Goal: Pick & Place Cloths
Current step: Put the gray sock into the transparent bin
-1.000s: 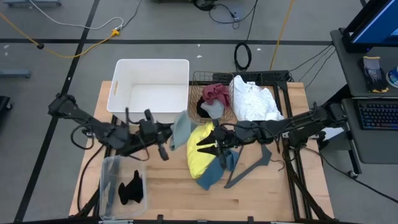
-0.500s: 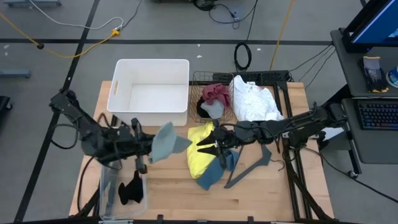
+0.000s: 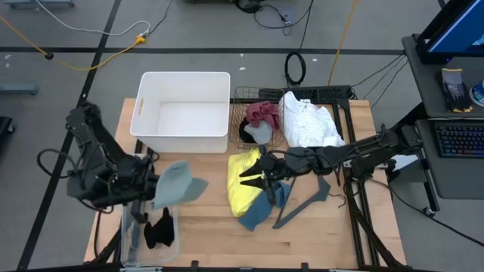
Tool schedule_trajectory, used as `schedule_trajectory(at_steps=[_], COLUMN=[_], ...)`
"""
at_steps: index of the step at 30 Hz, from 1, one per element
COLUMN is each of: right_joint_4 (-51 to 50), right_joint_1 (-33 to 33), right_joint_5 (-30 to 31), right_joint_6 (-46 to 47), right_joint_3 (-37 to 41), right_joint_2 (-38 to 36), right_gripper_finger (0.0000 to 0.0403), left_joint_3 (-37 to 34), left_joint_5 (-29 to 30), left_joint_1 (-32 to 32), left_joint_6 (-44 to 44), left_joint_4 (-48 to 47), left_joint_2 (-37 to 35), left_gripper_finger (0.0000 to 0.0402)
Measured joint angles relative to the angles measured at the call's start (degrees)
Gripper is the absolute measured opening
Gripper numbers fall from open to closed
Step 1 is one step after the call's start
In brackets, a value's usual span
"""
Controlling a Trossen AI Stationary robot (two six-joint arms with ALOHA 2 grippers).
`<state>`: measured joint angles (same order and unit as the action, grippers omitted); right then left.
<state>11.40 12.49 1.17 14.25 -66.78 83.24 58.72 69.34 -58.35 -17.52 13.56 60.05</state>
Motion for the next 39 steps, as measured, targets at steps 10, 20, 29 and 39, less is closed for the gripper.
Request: schedule_trajectory(at_steps=[10, 20, 29, 39], right_joint_4=[-8.2, -13.2, -13.2, -13.1], right_joint_1=[0.0, -0.1, -0.2, -0.1], right_joint_5=[0.0, 0.0, 0.2, 0.2], right_joint_6=[-0.9, -6.0, -7.0, -6.9], right_joint_3=[0.0, 0.1, 0.0, 0.0], right_joint_2=[0.0, -1.7, -2.4, -2.4], right_gripper_finger=[0.0099, 0.0093, 0.0092, 0.0089], left_joint_3=[0.0, 0.0, 0.0, 0.0], left_joint_5=[3.3, 3.9, 3.3, -18.3], left_joint_1=[-7.6, -13.9, -16.9, -15.5], left_joint_6=[-13.8, -31.2, -56.5, -92.2], left_joint_4=[-0.6, -3.9, -20.3, -47.0], left_joint_2=[0.0, 0.0, 0.0, 0.0], left_gripper_finger=[0.0, 0.0, 0.0, 0.0])
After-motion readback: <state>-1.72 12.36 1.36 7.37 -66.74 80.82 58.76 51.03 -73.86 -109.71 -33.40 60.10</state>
